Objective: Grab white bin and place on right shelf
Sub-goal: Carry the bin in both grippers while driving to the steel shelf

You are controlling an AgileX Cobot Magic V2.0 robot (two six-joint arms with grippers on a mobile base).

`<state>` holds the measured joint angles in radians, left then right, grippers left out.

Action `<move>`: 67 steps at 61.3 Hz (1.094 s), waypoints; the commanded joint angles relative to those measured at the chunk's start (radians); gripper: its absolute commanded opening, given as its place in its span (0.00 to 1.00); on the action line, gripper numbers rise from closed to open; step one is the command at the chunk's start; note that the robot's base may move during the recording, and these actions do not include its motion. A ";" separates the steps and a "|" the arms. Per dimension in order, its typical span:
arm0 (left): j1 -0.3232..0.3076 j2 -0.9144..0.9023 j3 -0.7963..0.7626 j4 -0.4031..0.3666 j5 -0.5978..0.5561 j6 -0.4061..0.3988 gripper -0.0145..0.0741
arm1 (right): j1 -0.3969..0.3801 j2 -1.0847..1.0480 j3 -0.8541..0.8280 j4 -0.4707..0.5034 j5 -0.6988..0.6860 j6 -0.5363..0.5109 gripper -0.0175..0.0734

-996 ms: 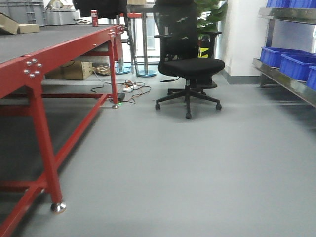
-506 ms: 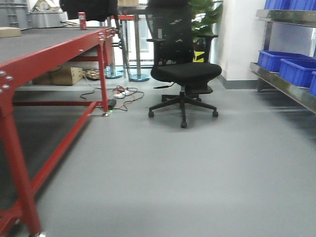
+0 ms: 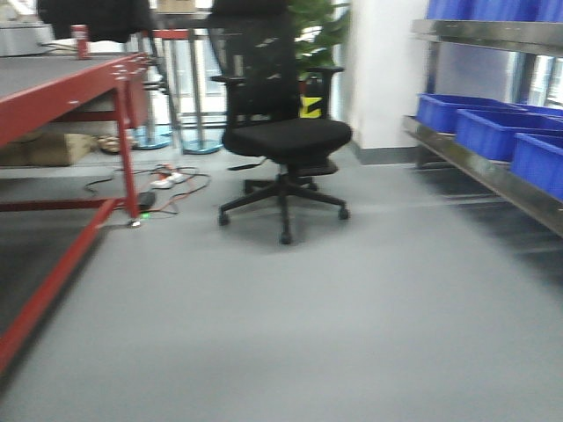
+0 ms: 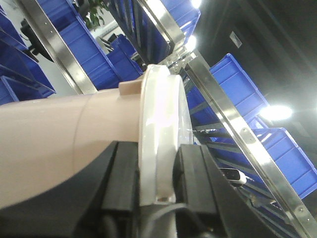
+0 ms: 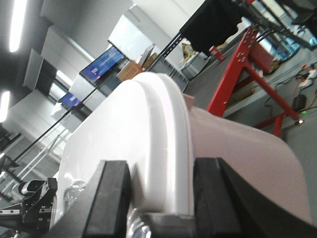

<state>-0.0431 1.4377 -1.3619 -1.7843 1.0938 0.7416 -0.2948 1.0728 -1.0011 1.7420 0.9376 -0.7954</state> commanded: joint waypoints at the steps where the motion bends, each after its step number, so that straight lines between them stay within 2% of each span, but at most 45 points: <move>1: -0.037 -0.041 -0.038 -0.023 0.212 0.019 0.02 | 0.031 -0.037 -0.041 0.158 0.249 0.009 0.32; 67: -0.037 -0.041 -0.038 -0.023 0.212 0.019 0.02 | 0.031 -0.037 -0.041 0.158 0.246 0.009 0.32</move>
<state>-0.0431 1.4377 -1.3619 -1.7843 1.0920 0.7416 -0.2948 1.0728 -1.0011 1.7401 0.9371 -0.7937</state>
